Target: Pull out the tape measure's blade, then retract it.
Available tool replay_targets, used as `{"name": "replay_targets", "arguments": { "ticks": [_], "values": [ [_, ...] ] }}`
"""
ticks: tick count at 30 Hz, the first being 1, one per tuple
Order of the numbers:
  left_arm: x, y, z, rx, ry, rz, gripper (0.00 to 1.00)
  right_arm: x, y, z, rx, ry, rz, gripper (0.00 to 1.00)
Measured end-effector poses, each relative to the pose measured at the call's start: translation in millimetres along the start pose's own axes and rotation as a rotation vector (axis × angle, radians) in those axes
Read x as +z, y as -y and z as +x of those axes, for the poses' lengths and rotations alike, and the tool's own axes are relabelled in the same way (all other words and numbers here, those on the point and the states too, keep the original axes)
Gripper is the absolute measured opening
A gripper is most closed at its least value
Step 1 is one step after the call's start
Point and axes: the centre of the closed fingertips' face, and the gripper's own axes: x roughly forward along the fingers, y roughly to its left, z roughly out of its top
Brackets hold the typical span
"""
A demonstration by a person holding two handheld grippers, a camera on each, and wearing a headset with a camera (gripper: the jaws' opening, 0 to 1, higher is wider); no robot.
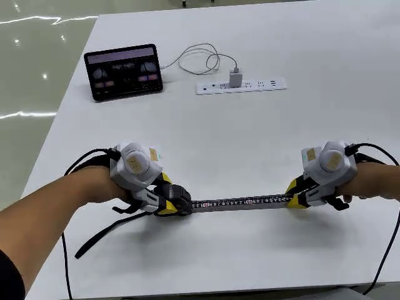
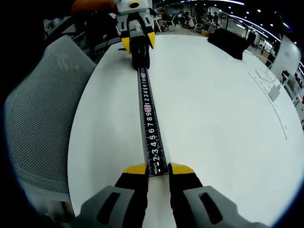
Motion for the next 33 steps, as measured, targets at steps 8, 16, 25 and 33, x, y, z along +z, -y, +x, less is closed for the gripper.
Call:
{"name": "replay_targets", "arguments": {
  "ticks": [8, 16, 25, 33],
  "values": [
    [-9.0, -0.3, -2.8, 0.011, -0.022, -0.051, 0.38, 2.0, 1.4, -2.2, -0.009, -0.018, -0.044, 0.16],
    [-11.7, -9.0, -10.3, 0.052, 0.012, -0.175, 0.74, 5.3, 5.8, -10.2, -0.032, 0.0, -0.006, 0.27],
    [-17.6, -12.9, -13.0, 0.105, 0.033, -0.241, 1.0, 7.7, 11.7, -17.9, -0.075, 0.061, 0.055, 0.39],
    [-20.1, -8.5, -15.3, 0.106, 0.044, -0.292, 1.0, 0.1, 10.2, -21.0, -0.091, 0.06, 0.075, 0.47]
  ]
}}
